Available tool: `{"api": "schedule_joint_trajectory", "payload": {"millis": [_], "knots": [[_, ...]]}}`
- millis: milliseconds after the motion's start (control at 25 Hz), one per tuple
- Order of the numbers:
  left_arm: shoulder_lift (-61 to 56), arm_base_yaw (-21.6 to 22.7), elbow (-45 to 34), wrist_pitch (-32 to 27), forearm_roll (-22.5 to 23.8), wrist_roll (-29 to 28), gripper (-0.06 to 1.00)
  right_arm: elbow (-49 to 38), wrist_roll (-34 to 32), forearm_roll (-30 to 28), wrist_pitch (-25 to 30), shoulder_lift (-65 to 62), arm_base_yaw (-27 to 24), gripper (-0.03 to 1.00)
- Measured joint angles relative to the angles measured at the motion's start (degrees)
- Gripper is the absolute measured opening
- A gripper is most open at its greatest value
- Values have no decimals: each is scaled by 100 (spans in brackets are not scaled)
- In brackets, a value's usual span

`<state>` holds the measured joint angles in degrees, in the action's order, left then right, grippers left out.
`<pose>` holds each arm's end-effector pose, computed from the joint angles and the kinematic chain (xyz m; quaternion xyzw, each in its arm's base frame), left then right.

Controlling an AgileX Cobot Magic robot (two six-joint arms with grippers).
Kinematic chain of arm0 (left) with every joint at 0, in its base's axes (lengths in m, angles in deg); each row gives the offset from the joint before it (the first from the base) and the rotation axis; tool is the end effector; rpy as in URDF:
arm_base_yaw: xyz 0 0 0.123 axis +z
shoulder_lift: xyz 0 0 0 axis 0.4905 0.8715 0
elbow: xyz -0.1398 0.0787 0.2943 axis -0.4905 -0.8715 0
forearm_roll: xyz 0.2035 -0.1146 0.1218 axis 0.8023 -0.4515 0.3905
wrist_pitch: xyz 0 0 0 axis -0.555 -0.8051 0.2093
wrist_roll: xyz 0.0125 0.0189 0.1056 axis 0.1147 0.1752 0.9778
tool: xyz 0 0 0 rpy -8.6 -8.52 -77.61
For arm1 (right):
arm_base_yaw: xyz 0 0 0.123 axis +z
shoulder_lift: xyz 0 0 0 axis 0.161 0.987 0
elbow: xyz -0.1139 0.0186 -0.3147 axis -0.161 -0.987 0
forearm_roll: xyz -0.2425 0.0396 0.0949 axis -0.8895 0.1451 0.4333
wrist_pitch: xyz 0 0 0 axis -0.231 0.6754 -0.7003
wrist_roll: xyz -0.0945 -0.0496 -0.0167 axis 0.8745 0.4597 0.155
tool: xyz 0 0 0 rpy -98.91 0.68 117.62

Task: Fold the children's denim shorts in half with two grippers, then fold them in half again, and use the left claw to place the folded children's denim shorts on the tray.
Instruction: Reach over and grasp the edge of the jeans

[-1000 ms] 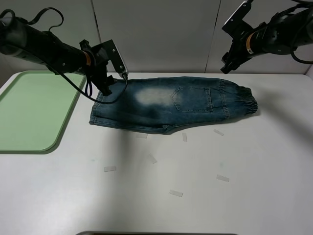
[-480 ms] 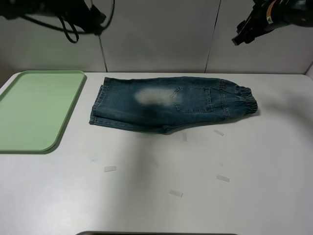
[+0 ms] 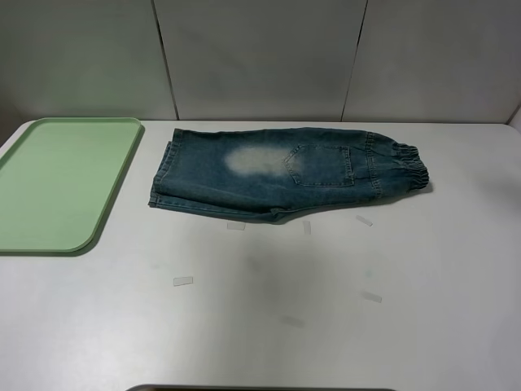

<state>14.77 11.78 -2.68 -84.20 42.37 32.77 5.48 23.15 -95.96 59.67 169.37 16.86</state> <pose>0.2760 -0.0709 0.4764 0.1827 0.7422 0.0537 0.6425 0.4186 0.0428 0.4001 -0.1706 0.7823 -0.1234 0.5863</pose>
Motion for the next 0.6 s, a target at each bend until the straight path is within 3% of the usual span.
{"api": "schedule_joint_trajectory", "payload": {"millis": [360, 440, 600], "knots": [[-1591, -923, 0, -2549, -78, -24, 99, 0, -5, 648, 193, -499, 0, 60], [-1742, -1001, 0, -2785, -135, -24, 99, 0, -5, 700, 210, -516, 0, 60], [-2455, -1160, -8, -3667, -640, 368, 99, 0, -5, 820, 210, -534, 0, 60]]}}
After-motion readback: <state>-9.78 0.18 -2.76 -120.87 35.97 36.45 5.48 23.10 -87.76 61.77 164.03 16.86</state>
